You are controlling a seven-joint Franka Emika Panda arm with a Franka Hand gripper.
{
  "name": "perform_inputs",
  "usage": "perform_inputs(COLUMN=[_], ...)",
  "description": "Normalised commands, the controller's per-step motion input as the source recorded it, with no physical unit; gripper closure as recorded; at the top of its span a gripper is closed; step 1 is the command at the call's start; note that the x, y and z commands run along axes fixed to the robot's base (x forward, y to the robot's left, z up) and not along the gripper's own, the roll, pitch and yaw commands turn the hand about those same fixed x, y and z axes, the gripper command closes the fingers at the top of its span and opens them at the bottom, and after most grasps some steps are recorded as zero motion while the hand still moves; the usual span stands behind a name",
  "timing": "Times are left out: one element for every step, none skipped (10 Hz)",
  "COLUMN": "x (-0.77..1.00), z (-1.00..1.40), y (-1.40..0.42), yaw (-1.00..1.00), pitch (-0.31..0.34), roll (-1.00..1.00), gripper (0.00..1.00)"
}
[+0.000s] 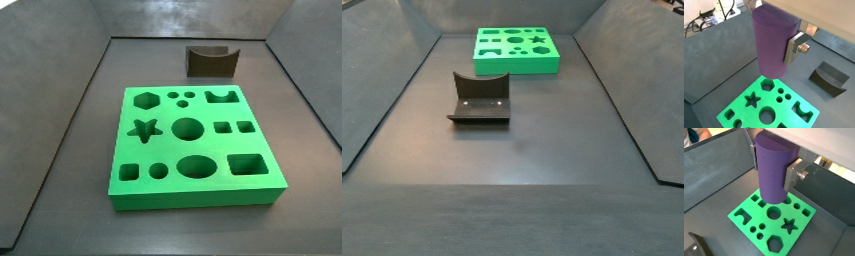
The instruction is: Insert the round object.
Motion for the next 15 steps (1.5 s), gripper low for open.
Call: perform_inputs(x=[0.91, 0.91, 0.91, 0.68, 0.00, -0.07, -0.06, 0.00, 0.00, 0.11, 0.14, 0.00, 0.00, 0.00, -0.21], z=[-1.00, -1.00, -1.00, -1.00, -1.00, -0.89, -0.91, -0.93, -0.96, -1.00, -1.00, -0.98, -1.00, -1.00, -0.84], y=[-0.36, -0.36, -0.33, -0.18, -0.06, -0.03, -0.04, -0.14, -0.14, -0.15, -0.12, -0.05, -0.06, -0.02, 0.00], yaw=[0.00, 0.00, 0.00, 0.07, 0.00, 0.00, 0.00, 0.00, 0.00, 0.00, 0.00, 0.00, -0.02, -0.04, -0.13], pitch=[-0.043, -0.041, -0.039, -0.017, -0.034, -0.079, -0.087, -0.110, -0.090, -0.066, -0.051, -0.060, -0.059, -0.047, -0.071], roll=[0.00, 0.00, 0.00, 0.03, 0.15, 0.24, 0.22, 0.18, 0.17, 0.12, 0.12, 0.18, 0.14, 0.15, 0.07], gripper=[1.00, 1.00, 1.00, 1.00, 1.00, 1.00, 1.00, 1.00, 1.00, 1.00, 1.00, 1.00, 1.00, 1.00, 1.00])
